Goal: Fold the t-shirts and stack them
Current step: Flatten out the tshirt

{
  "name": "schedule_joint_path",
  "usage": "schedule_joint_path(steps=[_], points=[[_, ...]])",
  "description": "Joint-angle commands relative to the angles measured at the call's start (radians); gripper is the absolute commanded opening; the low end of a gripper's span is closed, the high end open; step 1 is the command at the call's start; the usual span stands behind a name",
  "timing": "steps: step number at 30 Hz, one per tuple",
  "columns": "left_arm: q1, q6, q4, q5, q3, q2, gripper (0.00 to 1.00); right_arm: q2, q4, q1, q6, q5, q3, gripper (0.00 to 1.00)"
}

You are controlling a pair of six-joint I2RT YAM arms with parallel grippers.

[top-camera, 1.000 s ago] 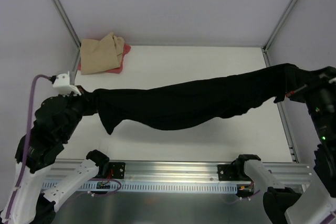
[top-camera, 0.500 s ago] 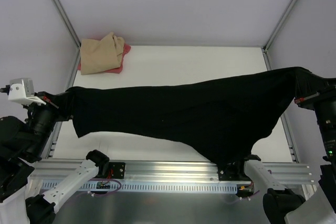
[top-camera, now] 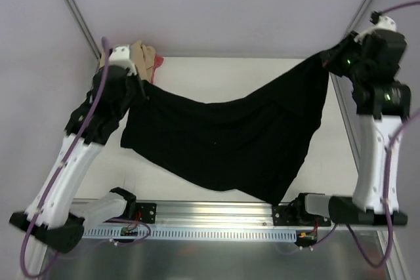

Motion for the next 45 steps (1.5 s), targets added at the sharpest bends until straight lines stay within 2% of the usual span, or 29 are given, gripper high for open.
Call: schedule_joint_path(steps=[1, 2, 3, 5, 6, 9, 13, 18, 21, 22, 23, 25, 26, 27, 28, 29, 33, 38, 41, 42, 45], points=[[0.06, 0.016, 0.202, 0.146, 0.09, 0.188, 0.0, 0.181, 0.144, -0.022, 0.024, -0.076, 0.102, 0.0], [0.071, 0.024, 0.199, 0.172, 0.134, 0.274, 0.0, 0.257, 0.138, -0.032, 0.024, -0.077, 0.206, 0.0], [0.074, 0.044, 0.189, 0.182, 0.24, 0.31, 0.0, 0.293, 0.132, -0.038, 0.023, -0.083, 0.266, 0.01], [0.079, 0.064, 0.147, 0.194, 0.346, 0.368, 0.0, 0.378, 0.092, -0.055, 0.026, -0.096, 0.396, 0.01], [0.083, 0.08, 0.127, 0.211, 0.448, 0.406, 0.0, 0.399, 0.08, -0.062, 0.029, -0.102, 0.523, 0.01], [0.105, 0.102, 0.048, 0.228, 0.604, 0.417, 0.0, 0.405, 0.059, -0.104, 0.063, -0.146, 0.654, 0.01], [0.116, 0.11, 0.0, 0.246, 0.659, 0.329, 0.0, 0.241, 0.112, -0.13, 0.086, -0.158, 0.546, 0.01], [0.116, 0.09, -0.077, 0.255, 0.617, 0.154, 0.0, 0.054, 0.087, -0.131, 0.081, -0.178, 0.44, 0.01], [0.117, 0.044, -0.11, 0.266, 0.46, 0.008, 0.0, -0.067, 0.021, -0.131, 0.08, -0.227, 0.328, 0.01], [0.116, 0.027, -0.115, 0.275, 0.401, -0.039, 0.0, -0.158, 0.018, -0.131, 0.083, -0.264, 0.267, 0.01], [0.116, 0.006, -0.118, 0.295, 0.279, -0.129, 0.0, -0.211, 0.014, -0.131, 0.087, -0.281, 0.127, 0.01], [0.116, -0.057, -0.143, 0.321, 0.163, -0.217, 0.0, -0.314, 0.015, -0.13, 0.096, -0.324, -0.015, 0.01], [0.116, -0.105, -0.155, 0.364, 0.065, -0.291, 0.03, -0.404, 0.009, -0.13, 0.092, -0.345, -0.128, 0.09], [0.117, -0.12, -0.169, 0.396, 0.023, -0.323, 0.19, -0.444, -0.002, -0.131, 0.086, -0.364, -0.176, 0.3], [0.117, -0.137, -0.208, 0.421, -0.014, -0.352, 0.88, -0.481, -0.02, -0.131, 0.083, -0.387, -0.213, 0.57], [0.117, -0.172, -0.23, 0.439, -0.066, -0.403, 0.99, -0.542, -0.044, -0.13, 0.078, -0.387, -0.239, 0.99], [0.116, -0.22, -0.293, 0.47, -0.132, -0.515, 0.99, -0.613, -0.121, -0.13, 0.066, -0.335, -0.261, 0.99], [0.116, -0.225, -0.331, 0.458, -0.089, -0.532, 0.99, -0.552, -0.126, -0.13, 0.08, -0.342, -0.226, 1.0], [0.116, -0.237, -0.315, 0.465, -0.089, -0.509, 0.99, -0.471, -0.051, -0.13, 0.101, -0.439, -0.293, 0.99], [0.117, -0.245, -0.301, 0.476, -0.098, -0.505, 0.99, -0.421, -0.017, -0.13, 0.115, -0.514, -0.322, 1.0], [0.116, -0.281, -0.214, 0.553, -0.167, -0.498, 0.99, -0.332, 0.194, -0.13, 0.205, -0.655, -0.482, 0.99]])
